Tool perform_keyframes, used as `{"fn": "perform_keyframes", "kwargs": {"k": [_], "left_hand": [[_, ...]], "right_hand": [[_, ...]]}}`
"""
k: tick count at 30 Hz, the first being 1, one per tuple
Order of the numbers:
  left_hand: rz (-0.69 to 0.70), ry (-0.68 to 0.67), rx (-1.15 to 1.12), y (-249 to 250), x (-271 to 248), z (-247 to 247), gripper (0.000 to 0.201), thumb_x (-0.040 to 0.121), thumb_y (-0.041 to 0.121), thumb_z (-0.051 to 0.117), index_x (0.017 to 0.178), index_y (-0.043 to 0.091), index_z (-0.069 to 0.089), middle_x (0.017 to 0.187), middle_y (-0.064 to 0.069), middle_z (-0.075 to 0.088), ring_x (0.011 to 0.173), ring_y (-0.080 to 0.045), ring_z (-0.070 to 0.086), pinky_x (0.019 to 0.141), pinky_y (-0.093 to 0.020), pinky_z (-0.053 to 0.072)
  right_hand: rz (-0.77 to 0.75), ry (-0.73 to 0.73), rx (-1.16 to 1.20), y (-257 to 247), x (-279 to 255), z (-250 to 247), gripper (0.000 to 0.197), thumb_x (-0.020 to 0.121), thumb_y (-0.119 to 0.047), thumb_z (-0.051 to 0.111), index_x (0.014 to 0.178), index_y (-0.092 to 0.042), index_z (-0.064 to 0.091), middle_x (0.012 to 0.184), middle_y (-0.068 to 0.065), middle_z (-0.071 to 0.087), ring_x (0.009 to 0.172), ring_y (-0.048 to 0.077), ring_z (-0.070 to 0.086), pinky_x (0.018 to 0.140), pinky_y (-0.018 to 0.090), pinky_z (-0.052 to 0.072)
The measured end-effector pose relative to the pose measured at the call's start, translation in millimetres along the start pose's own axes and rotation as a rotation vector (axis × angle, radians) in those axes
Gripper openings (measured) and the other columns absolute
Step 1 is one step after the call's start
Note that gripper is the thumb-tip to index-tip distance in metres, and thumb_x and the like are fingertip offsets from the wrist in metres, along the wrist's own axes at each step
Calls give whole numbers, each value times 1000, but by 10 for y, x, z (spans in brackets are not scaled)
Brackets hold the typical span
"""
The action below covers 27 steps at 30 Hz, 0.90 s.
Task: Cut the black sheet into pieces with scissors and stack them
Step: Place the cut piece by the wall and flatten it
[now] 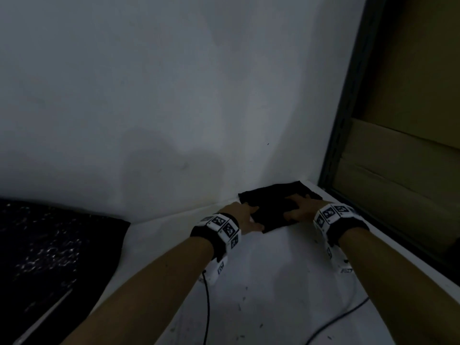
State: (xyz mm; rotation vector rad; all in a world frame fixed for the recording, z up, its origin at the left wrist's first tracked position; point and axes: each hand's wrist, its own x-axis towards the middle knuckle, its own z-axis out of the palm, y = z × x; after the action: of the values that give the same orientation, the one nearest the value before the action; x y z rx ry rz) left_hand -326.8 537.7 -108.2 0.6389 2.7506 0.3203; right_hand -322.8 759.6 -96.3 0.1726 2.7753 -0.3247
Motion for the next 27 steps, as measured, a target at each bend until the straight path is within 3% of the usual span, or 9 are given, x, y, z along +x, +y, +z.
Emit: {"fn": "perform_keyframes", "kwargs": {"k": [6,11,13,15,18,22,24,27], "left_hand": [[11,-29,-56,-107,-221,-115,75,97,51,55,157,24,20,163,-4,21,147,-23,25,115,-23,18],[-42,-48,5,-177,-636,-433,66,97,54,52,153,22,35,158,-5,34,143,-25,33,116,-29,27],[-69,-28,-13,-229,-913,-584,58,96,52,57,144,20,51,145,-6,50,130,-23,48,110,-30,38],[-73,-9,-61,-330,-1241,-740,48,94,48,62,128,14,66,123,-8,67,104,-20,65,94,-30,52],[-122,37,-129,-581,-1797,-950,38,93,44,65,107,10,73,98,-3,76,83,-15,73,78,-33,62],[-243,77,-139,-1039,-2623,-1063,34,92,40,67,92,6,73,80,-3,77,74,-19,75,72,-41,63],[-314,58,-143,-1296,-3031,-993,34,93,36,68,88,2,73,80,-8,76,74,-23,75,71,-41,63],[-403,-15,-125,-1655,-3514,-789,40,93,37,67,91,-2,71,85,-14,75,77,-27,74,68,-40,63]], "right_hand": [[-85,102,-7,-196,-252,-66,67,101,-46,50,157,-22,24,163,9,25,147,28,29,117,31,26],[-196,145,17,-505,-580,-162,59,98,-47,55,149,-22,43,155,5,42,138,25,42,110,29,33],[-249,142,-13,-708,-757,-208,51,98,-45,55,142,-18,53,148,6,49,132,26,48,106,30,39],[-315,162,-7,-957,-974,-228,42,99,-42,56,132,-15,62,139,6,57,124,27,53,99,30,42],[-420,197,83,-1358,-1262,-175,33,98,-40,59,117,-16,70,120,5,68,111,24,62,91,28,48],[-541,100,186,-1984,-1596,68,26,97,-36,60,105,-15,73,94,0,77,86,13,72,79,27,58],[-566,-9,193,-2328,-1756,259,27,97,-35,61,105,-12,72,90,0,77,81,13,73,74,28,61],[-595,-153,149,-2814,-1955,610,32,97,-36,62,106,-5,70,90,7,77,79,17,75,76,37,63]]}}
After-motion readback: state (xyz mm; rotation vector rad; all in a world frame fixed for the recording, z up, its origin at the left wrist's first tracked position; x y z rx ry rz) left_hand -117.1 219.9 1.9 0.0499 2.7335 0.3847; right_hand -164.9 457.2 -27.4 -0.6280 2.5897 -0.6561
